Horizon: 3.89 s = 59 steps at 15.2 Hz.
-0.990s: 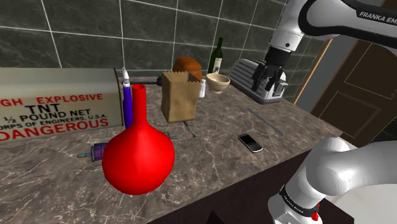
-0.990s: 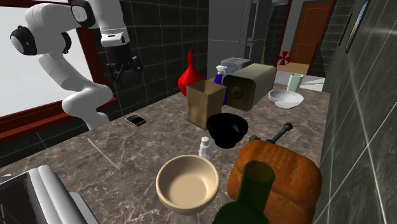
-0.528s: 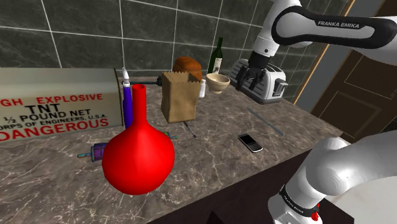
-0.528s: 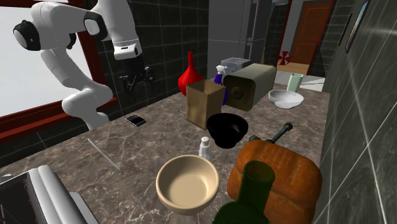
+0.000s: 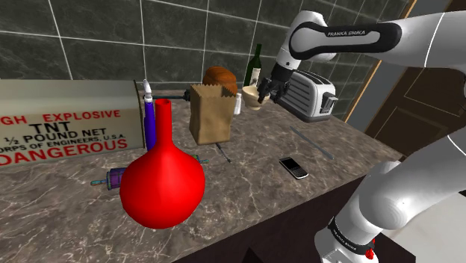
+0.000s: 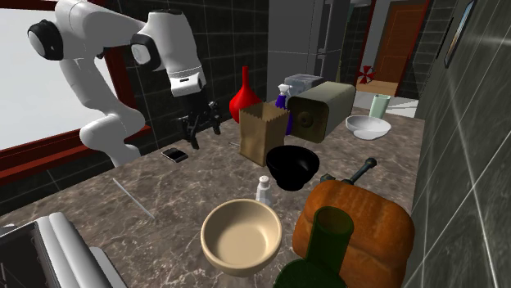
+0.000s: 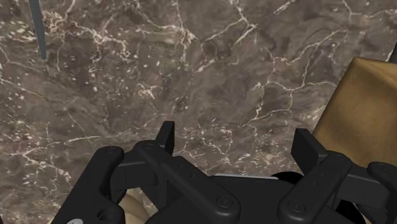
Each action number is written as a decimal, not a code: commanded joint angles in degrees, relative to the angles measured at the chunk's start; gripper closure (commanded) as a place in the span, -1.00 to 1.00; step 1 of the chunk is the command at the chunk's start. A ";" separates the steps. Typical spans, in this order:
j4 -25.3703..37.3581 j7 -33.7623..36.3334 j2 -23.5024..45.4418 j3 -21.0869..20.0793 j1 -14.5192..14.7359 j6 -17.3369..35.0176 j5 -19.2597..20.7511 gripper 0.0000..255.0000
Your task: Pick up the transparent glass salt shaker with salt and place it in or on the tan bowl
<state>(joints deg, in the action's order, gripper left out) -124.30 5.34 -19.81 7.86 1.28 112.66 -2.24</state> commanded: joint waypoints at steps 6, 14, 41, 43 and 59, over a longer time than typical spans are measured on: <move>8.78 -3.03 13.69 1.99 -0.03 7.80 -2.70 -1.00; 23.80 -6.45 29.94 2.98 -1.32 11.90 -7.37 -1.00; 22.83 -6.94 32.84 2.60 -1.32 15.71 -8.27 1.00; 23.86 -6.67 32.45 2.67 -1.31 14.32 -8.03 1.00; 34.32 -4.91 31.07 3.03 -1.45 2.59 -6.78 1.00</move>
<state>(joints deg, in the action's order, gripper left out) -91.13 0.31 11.10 10.87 -0.13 116.26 -9.05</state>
